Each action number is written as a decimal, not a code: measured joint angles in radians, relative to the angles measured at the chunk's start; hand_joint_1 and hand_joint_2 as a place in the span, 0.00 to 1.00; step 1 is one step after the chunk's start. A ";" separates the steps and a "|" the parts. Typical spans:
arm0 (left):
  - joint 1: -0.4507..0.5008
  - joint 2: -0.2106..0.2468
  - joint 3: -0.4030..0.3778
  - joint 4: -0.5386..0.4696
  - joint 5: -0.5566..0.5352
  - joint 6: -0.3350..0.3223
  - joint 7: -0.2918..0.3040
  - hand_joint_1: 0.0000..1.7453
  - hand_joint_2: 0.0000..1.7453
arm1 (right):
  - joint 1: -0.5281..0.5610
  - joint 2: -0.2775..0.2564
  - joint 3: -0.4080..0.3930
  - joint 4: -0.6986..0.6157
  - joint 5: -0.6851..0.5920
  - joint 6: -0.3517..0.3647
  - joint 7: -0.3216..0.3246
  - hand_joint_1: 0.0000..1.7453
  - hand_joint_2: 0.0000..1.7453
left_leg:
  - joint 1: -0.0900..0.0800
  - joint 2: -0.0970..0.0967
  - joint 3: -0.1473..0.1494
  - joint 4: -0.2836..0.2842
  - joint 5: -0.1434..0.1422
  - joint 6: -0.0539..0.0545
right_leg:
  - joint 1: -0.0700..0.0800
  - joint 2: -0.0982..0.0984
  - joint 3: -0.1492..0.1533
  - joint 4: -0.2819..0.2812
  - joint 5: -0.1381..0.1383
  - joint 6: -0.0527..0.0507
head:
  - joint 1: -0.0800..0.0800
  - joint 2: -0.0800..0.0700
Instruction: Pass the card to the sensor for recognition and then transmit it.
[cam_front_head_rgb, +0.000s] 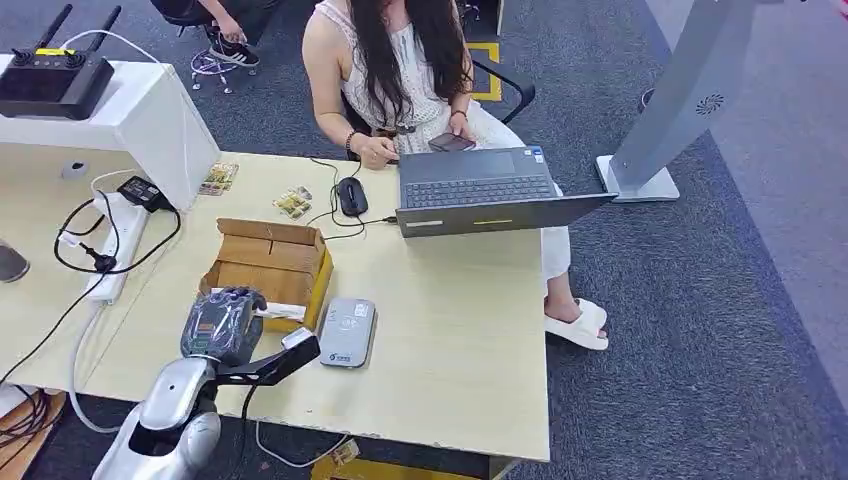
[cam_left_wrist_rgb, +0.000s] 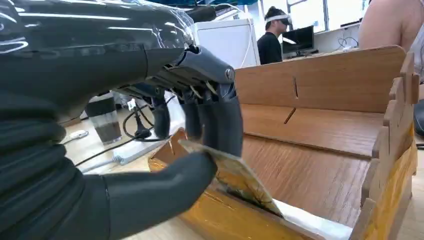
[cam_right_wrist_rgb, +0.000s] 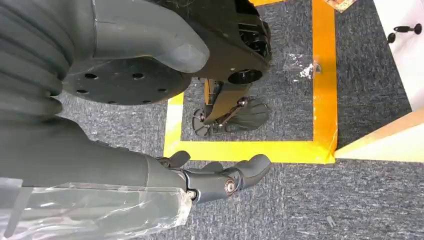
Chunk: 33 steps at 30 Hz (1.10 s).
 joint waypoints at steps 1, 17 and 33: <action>0.000 0.000 0.000 0.000 0.000 0.000 0.000 1.00 1.00 | 0.000 0.000 0.000 0.000 0.000 0.000 0.000 0.00 1.00 | 0.000 0.000 0.000 0.000 0.000 0.000 | 0.000 0.000 0.000 0.000 0.000 0.000 | 0.000 0.000; 0.005 0.002 0.004 0.000 0.025 -0.021 -0.008 1.00 1.00 | 0.000 0.000 -0.008 0.000 0.015 0.003 0.006 0.00 1.00 | 0.000 0.000 0.000 0.000 0.000 0.000 | 0.000 0.000 0.000 0.000 0.000 0.000 | 0.000 0.000; -0.001 -0.010 0.016 -0.022 0.016 0.049 0.010 1.00 1.00 | 0.000 0.000 -0.025 0.000 0.027 0.003 0.002 0.00 1.00 | 0.000 0.000 0.000 0.000 0.000 0.000 | 0.000 0.000 0.000 0.000 0.000 0.000 | 0.000 0.000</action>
